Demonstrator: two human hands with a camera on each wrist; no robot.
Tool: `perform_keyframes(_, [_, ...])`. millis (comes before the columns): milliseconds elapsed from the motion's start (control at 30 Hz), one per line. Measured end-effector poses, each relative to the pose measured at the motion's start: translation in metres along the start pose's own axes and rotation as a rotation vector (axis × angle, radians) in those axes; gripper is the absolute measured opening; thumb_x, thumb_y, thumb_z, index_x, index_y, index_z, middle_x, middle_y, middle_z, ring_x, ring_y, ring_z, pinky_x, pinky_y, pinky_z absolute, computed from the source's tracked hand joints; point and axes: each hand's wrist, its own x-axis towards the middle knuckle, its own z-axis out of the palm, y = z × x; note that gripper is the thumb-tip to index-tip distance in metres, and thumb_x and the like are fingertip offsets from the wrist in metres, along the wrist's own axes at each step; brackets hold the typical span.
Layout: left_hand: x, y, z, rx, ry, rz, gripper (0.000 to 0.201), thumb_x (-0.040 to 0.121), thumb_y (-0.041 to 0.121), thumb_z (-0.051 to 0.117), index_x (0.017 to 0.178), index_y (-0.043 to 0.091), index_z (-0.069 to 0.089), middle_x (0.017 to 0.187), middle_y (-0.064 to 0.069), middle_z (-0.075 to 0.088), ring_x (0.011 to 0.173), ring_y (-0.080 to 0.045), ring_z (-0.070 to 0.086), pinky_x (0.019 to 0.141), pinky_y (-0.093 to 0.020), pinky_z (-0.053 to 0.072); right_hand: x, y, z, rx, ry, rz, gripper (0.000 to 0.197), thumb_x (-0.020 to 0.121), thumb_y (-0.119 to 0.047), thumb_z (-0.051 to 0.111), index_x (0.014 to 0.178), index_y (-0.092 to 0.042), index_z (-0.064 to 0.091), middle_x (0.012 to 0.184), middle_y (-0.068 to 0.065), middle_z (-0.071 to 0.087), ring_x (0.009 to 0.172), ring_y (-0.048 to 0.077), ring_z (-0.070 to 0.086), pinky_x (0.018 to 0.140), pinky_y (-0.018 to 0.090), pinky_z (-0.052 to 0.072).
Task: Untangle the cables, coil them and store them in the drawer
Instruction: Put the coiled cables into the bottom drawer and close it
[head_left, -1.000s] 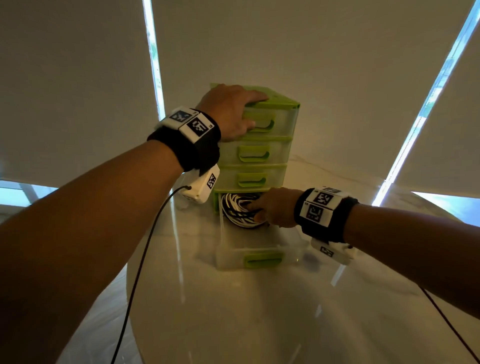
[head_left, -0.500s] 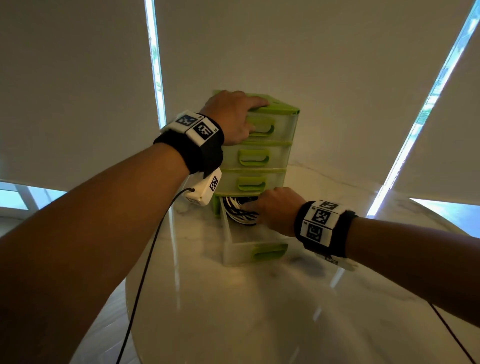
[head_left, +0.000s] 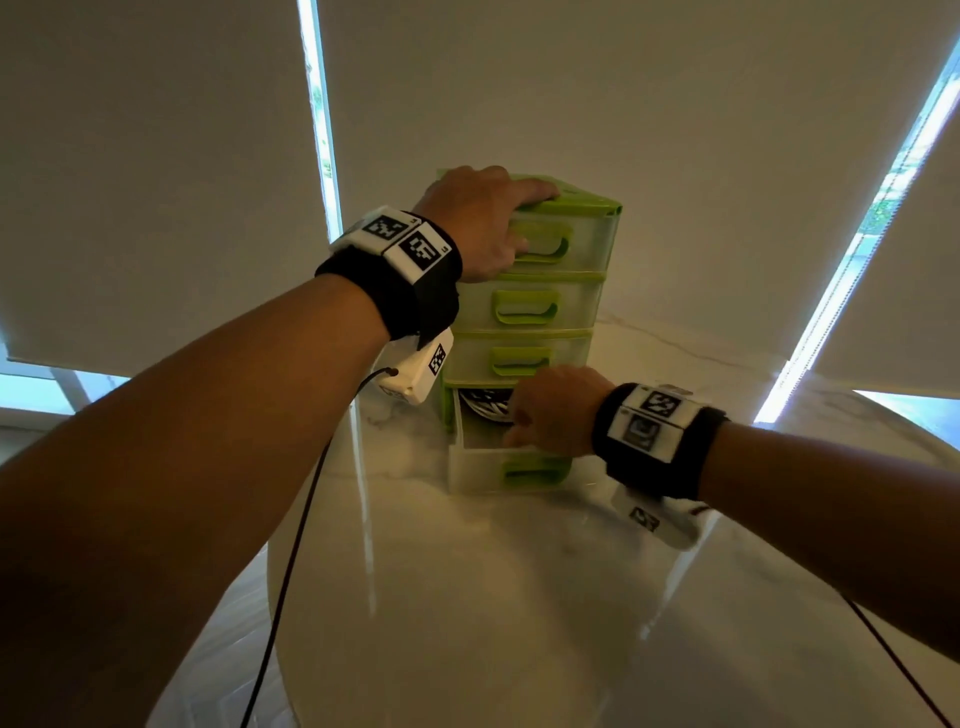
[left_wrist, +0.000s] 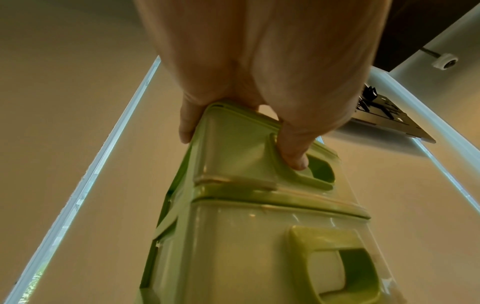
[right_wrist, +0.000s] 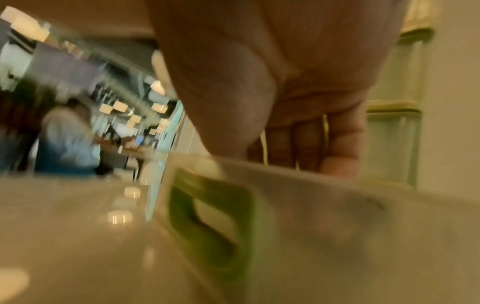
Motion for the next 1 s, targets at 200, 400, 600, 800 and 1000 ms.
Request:
perform_keyframes(200, [0.001,-0.002,0.002,-0.014,0.004,0.013,0.058,0.091,0.043,0.056,0.145,0.041,0.033,0.138,-0.007,0.048,0.124,-0.032,0.045,0.104,-0.046,0.036,-0.031,0.012,0.016,0.267,-0.097,0.011,0.049,0.085,-0.068,0.048,0.114,-0.031,0.062,0.115,-0.004,0.062,0.101,0.019,0.058,0.091,0.036,0.048])
perform_keyframes(400, [0.004,-0.002,0.002,-0.026,-0.005,0.002,0.058,0.091,0.044,0.057,0.144,0.042,0.034,0.138,-0.005,0.048,0.125,-0.032,0.044,0.104,-0.046,0.036,-0.025,0.005,0.006,0.162,0.008,0.085,0.033,0.089,-0.051,0.057,0.116,-0.035,0.063,0.114,-0.005,0.065,0.103,0.023,0.060,0.087,0.033,0.046])
perform_keyframes(600, [0.001,-0.003,0.000,-0.027,-0.035,0.016,0.064,0.090,0.044,0.058,0.147,0.040,0.029,0.148,-0.006,0.040,0.132,-0.031,0.038,0.108,-0.045,0.032,-0.018,0.012,0.007,0.368,0.058,0.165,0.031,0.085,-0.044,0.066,0.112,-0.028,0.066,0.113,-0.001,0.065,0.100,0.022,0.059,0.082,0.029,0.045])
perform_keyframes(800, [-0.031,-0.014,0.009,-0.637,0.090,-0.348,0.118,0.073,0.027,0.082,0.153,0.026,-0.005,0.160,-0.012,0.005,0.146,-0.031,0.009,0.116,-0.045,0.020,-0.023,0.058,0.017,0.825,0.196,0.432,0.076,0.067,-0.032,0.086,0.129,-0.019,0.045,0.130,0.008,0.052,0.115,0.026,0.052,0.092,0.036,0.046])
perform_keyframes(1000, [-0.082,-0.029,0.075,-1.055,-0.413,-0.477,0.106,0.065,-0.011,0.075,0.142,0.039,0.022,0.125,-0.003,0.057,0.113,-0.027,0.058,0.096,-0.051,0.049,-0.013,0.052,0.039,1.317,0.083,0.395,0.119,0.064,-0.004,0.086,0.153,-0.025,0.009,0.153,0.012,0.030,0.134,0.032,0.041,0.101,0.053,0.045])
